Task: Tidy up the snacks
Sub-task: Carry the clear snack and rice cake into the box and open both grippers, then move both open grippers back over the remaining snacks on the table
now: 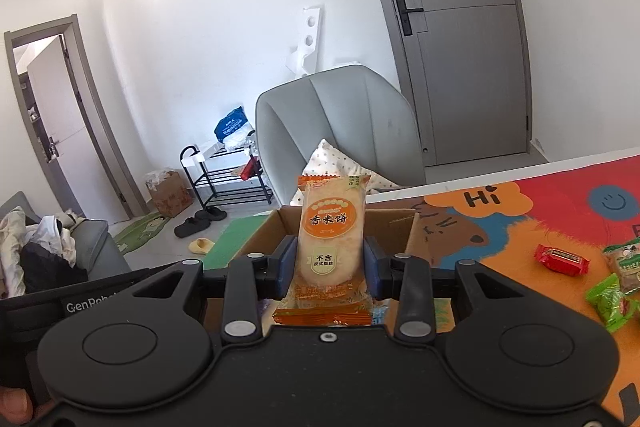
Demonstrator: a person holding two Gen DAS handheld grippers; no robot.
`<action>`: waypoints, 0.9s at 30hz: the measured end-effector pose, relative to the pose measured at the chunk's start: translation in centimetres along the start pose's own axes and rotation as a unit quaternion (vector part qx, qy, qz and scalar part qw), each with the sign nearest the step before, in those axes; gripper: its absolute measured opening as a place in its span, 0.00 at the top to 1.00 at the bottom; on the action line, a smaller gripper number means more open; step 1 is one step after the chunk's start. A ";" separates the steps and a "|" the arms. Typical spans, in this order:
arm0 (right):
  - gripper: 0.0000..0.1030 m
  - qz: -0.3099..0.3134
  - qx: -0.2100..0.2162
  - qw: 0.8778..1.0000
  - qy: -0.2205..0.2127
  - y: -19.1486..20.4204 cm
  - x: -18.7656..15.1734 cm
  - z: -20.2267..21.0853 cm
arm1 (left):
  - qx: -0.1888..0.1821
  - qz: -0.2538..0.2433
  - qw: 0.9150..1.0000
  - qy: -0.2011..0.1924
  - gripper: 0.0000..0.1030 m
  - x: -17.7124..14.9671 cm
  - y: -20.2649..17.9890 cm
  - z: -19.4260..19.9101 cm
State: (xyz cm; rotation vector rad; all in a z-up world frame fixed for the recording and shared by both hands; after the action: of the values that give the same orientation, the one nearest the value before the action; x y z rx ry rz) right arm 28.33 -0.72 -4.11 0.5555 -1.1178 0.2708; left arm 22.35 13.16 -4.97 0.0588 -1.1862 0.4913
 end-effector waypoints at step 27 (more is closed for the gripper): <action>0.20 -0.058 -0.117 0.991 -0.010 -9.4 -0.6 6.1 | -0.052 -0.044 0.997 0.027 0.14 -2.6 -7.5 0.4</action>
State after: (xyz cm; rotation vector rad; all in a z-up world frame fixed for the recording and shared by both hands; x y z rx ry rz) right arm 27.79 -11.85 -5.36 0.4143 -1.1147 0.0317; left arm 24.29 5.50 -5.57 0.0087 -1.1499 0.3525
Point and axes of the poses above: each gripper's, at about its wrist camera, not at the fingertips, and z roughly against the way its jaws point, y to its left, x to its top, the point moved 10 cm from there along -z, roughly the way its jaws point, and after that the axes turned 9 degrees about -y, right-handed, at the moved point
